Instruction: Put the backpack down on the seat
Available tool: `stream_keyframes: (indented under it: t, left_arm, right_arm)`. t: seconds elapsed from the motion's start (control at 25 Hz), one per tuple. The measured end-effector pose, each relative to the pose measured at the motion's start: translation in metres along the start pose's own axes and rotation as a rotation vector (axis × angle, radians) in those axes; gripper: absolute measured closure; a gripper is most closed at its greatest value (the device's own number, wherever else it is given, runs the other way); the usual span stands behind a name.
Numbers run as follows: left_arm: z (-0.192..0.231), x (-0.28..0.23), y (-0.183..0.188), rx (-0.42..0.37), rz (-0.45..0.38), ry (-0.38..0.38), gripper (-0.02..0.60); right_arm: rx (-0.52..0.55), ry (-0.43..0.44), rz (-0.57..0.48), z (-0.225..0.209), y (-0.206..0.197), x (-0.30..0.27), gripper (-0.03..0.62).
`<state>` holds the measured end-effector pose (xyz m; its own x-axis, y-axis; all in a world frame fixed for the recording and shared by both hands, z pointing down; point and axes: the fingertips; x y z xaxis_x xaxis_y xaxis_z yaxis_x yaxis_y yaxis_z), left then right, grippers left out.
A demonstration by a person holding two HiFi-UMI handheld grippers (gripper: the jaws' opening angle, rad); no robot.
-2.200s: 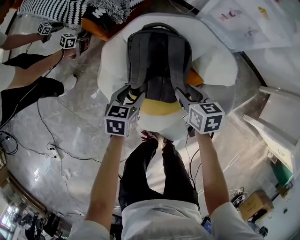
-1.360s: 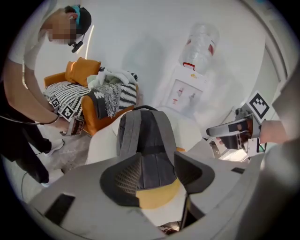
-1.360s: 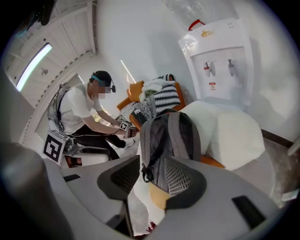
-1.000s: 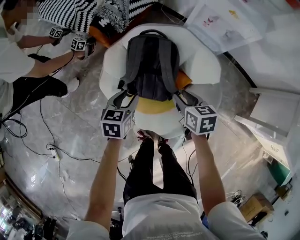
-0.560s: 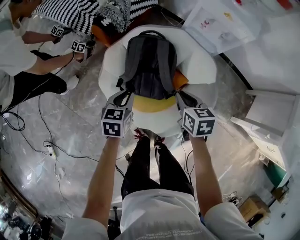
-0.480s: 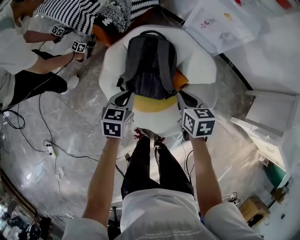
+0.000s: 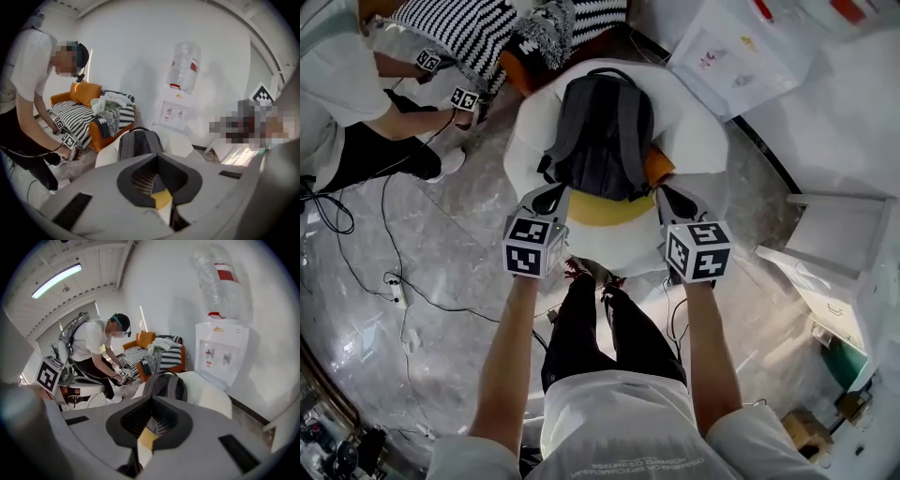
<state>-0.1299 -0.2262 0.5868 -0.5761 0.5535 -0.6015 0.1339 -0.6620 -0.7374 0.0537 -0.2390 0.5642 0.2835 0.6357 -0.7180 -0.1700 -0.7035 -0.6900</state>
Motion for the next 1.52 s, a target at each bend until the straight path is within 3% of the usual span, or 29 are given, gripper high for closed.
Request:
stream_keyframes:
  t: [0.32, 0.48, 0.84, 1.04, 1.52]
  left_arm:
    - [-0.022, 0.036, 0.009, 0.009, -0.049, 0.044, 0.583]
    - [-0.040, 0.052, 0.012, -0.060, -0.023, 0.089, 0.583]
    - [-0.072, 0.083, 0.039, -0.059, -0.110, 0.099, 0.583]
    - [-0.085, 0.102, 0.060, -0.028, -0.175, 0.097, 0.583]
    - [-0.110, 0.141, 0.104, -0.075, -0.234, 0.114, 0.583]
  right_arm:
    - [0.103, 0.037, -0.063, 0.011, 0.014, 0.046, 0.590]
    - [0.178, 0.063, -0.103, 0.016, 0.025, 0.070, 0.590]
    - [0.265, 0.092, -0.195, 0.026, 0.060, 0.118, 0.589]
    - [0.287, 0.103, -0.223, 0.033, 0.071, 0.138, 0.591]
    - [0.294, 0.118, -0.302, 0.039, 0.114, 0.182, 0.590]
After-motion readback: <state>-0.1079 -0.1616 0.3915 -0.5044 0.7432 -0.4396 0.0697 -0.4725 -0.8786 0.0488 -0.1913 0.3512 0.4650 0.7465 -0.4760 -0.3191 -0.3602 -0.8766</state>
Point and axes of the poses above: the fingertips, and each gripper's own axes: x backward along the fingers, z to its left, y out of its top, and after that the axes turned 10 degrees about -y, right-handed
